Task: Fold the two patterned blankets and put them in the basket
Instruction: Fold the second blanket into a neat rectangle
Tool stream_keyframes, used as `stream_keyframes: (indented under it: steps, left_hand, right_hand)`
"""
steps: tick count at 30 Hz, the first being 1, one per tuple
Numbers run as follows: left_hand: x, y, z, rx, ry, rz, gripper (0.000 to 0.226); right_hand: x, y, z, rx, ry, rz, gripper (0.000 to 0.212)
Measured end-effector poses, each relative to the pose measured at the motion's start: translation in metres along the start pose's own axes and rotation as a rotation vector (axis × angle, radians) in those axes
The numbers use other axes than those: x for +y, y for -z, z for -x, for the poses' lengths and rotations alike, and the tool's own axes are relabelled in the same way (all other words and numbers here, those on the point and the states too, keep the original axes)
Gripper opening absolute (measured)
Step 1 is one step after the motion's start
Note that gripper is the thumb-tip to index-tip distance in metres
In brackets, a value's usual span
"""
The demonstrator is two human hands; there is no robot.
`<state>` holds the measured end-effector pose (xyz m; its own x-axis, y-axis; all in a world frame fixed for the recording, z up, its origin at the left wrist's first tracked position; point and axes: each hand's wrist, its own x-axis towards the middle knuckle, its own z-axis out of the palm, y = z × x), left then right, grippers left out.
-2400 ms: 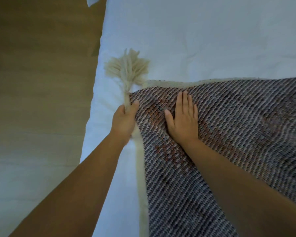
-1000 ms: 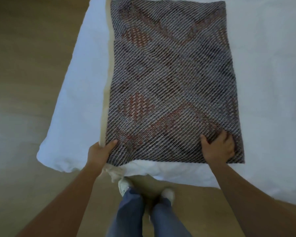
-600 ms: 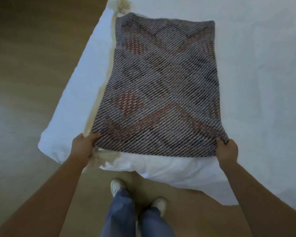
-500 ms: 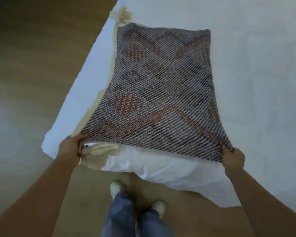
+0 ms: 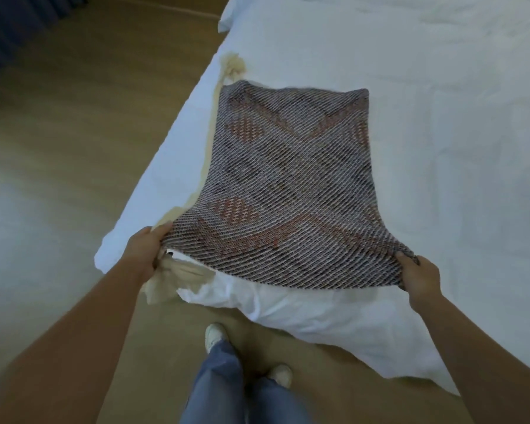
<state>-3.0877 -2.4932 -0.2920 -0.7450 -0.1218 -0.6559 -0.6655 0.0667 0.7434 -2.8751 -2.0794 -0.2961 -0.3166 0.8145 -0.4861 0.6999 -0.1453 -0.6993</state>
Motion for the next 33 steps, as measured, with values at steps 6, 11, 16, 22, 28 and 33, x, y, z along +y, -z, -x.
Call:
stream_keyframes:
  steps: [6, 11, 16, 22, 28, 33]
  left_hand:
    - [0.044, -0.022, -0.017, -0.066, -0.058, 0.013, 0.018]
    - [0.083, -0.052, -0.046, -0.071, -0.043, 0.046, 0.020]
    - [0.140, -0.095, -0.097, -0.127, -0.042, 0.126, 0.021]
    - [0.210, -0.148, -0.187, -0.209, 0.018, 0.118, 0.026]
    - [0.270, -0.207, -0.275, -0.182, -0.004, -0.076, 0.036]
    - [0.301, -0.263, -0.328, -0.162, -0.013, 0.047, 0.032]
  right_hand:
    - [-0.046, -0.003, -0.009, -0.039, 0.008, -0.120, 0.018]
    - [-0.089, -0.015, -0.027, -0.047, 0.009, -0.178, 0.029]
    - [-0.142, -0.039, -0.067, -0.024, -0.026, -0.222, 0.017]
    - [-0.214, -0.073, -0.137, 0.088, -0.051, -0.229, 0.017]
    - [-0.281, -0.119, -0.209, 0.092, -0.041, -0.267, 0.011]
    - [-0.329, -0.156, -0.264, 0.096, 0.002, -0.245, 0.020]
